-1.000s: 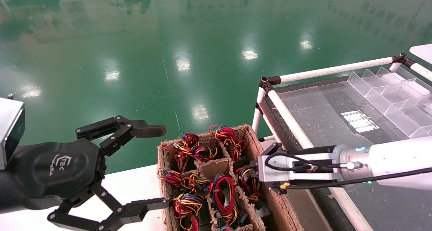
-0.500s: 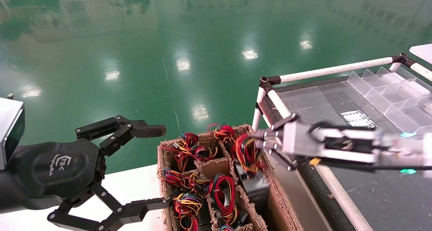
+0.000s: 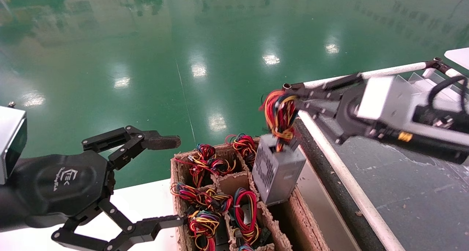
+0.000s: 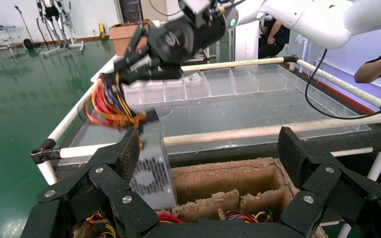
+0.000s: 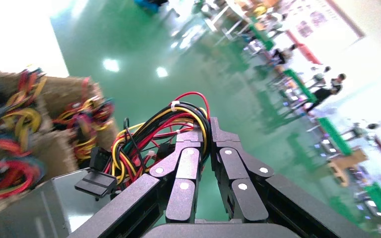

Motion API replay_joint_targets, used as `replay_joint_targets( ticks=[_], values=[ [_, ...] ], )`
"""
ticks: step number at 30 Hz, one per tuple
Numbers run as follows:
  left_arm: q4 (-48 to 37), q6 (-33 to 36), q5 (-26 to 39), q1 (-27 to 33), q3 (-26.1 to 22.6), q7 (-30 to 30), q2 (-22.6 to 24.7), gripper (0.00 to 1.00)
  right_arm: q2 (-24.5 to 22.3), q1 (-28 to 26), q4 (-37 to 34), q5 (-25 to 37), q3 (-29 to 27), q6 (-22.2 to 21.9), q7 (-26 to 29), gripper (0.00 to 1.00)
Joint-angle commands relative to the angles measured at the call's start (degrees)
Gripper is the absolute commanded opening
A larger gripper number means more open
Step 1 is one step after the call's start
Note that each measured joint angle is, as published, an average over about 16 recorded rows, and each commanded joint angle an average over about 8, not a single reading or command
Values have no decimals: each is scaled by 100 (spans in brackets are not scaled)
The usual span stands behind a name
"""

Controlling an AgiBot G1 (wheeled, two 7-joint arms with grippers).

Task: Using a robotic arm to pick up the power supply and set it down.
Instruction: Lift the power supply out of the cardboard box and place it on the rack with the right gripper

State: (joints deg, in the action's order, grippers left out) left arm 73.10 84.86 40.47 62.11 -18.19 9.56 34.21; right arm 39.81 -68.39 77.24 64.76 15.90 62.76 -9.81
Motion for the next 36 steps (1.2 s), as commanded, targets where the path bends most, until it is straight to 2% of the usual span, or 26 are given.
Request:
replay_joint_targets(
  ticks=[1, 6, 11, 18, 25, 31, 36],
  values=[
    [0, 0, 0, 0, 0, 0, 0, 100, -31, 48, -4, -138, -128, -79, -65, 0],
    [0, -1, -1, 0, -1, -1, -1, 100, -76, 94, -26, -297, -392, -420, -85, 0],
    [0, -1, -2, 1, -2, -1, -1, 100, -33, 88, -76, -177, -518, -882, -126, 0],
    [0, -1, -2, 1, -3, -2, -1, 100, 222, 7, -330, 459, -484, -1757, -428, 0],
    [0, -2, -3, 1, -5, -2, -2, 100, 622, -215, -1026, 1147, -356, -2594, -836, 0],
    [0, -2, -4, 1, -6, -3, -2, 100, 893, -453, -1702, 1455, -246, -2859, -1200, 0],
    [0, -3, -5, 2, -7, -3, -3, 100, 1076, -666, -2271, 1555, -170, -2842, -1493, 0]
  ],
)
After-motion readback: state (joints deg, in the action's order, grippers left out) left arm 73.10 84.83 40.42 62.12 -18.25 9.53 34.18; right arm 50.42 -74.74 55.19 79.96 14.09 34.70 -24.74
